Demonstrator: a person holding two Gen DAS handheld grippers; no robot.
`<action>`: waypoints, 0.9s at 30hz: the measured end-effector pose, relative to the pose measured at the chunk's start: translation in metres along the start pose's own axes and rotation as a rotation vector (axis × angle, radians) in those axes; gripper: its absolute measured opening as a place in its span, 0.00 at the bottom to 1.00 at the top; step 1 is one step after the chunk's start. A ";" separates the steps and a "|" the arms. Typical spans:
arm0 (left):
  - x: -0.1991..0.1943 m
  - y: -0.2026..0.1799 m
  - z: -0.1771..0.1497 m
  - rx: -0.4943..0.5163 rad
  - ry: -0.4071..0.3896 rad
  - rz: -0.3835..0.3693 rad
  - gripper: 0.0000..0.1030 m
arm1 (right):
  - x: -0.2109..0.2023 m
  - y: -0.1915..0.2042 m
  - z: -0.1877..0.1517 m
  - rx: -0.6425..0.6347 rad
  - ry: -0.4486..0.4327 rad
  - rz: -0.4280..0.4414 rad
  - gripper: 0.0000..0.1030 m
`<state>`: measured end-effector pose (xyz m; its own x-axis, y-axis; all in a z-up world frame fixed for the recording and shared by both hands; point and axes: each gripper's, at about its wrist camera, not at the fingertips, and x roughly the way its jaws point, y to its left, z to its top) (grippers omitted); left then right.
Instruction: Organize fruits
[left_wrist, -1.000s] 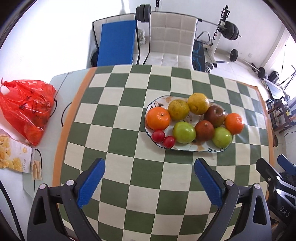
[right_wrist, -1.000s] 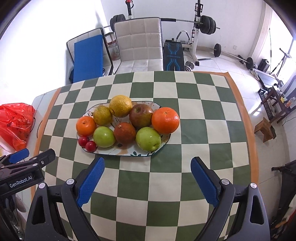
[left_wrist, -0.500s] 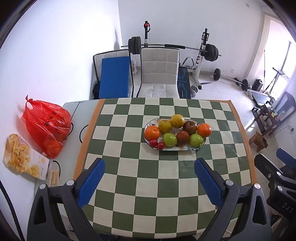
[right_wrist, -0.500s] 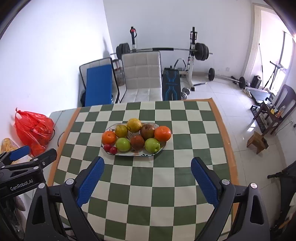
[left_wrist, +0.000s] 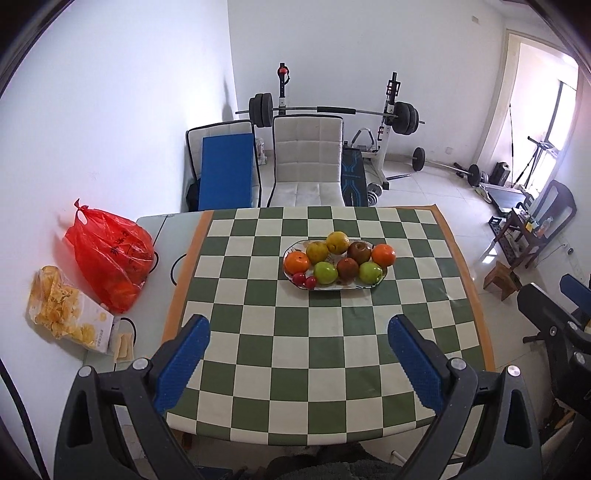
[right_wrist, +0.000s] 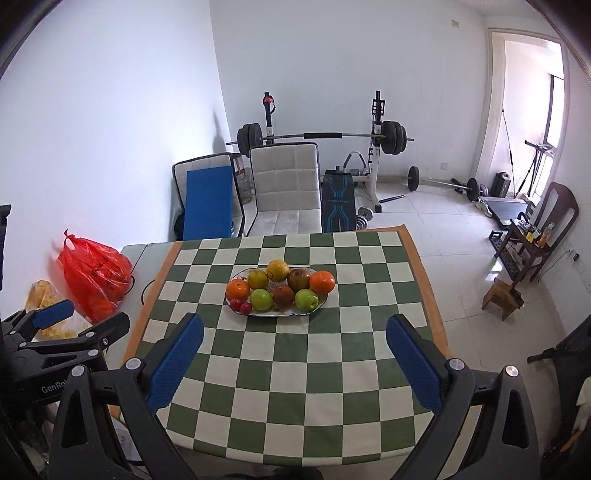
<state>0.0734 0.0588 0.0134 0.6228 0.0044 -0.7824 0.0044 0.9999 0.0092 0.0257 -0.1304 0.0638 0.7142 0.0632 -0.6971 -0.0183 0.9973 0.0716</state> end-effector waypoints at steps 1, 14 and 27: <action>-0.001 -0.001 0.000 -0.004 0.003 -0.001 0.96 | -0.005 -0.001 0.000 -0.004 -0.005 0.001 0.98; 0.000 -0.020 -0.002 -0.025 0.017 0.005 0.96 | 0.003 -0.024 0.001 0.004 0.039 0.025 0.98; 0.031 -0.022 0.017 -0.067 0.018 0.046 0.96 | 0.027 -0.033 0.014 -0.009 0.035 0.011 0.98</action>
<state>0.1060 0.0365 -0.0008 0.6071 0.0497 -0.7930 -0.0762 0.9971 0.0042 0.0553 -0.1619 0.0527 0.6888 0.0749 -0.7211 -0.0325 0.9968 0.0726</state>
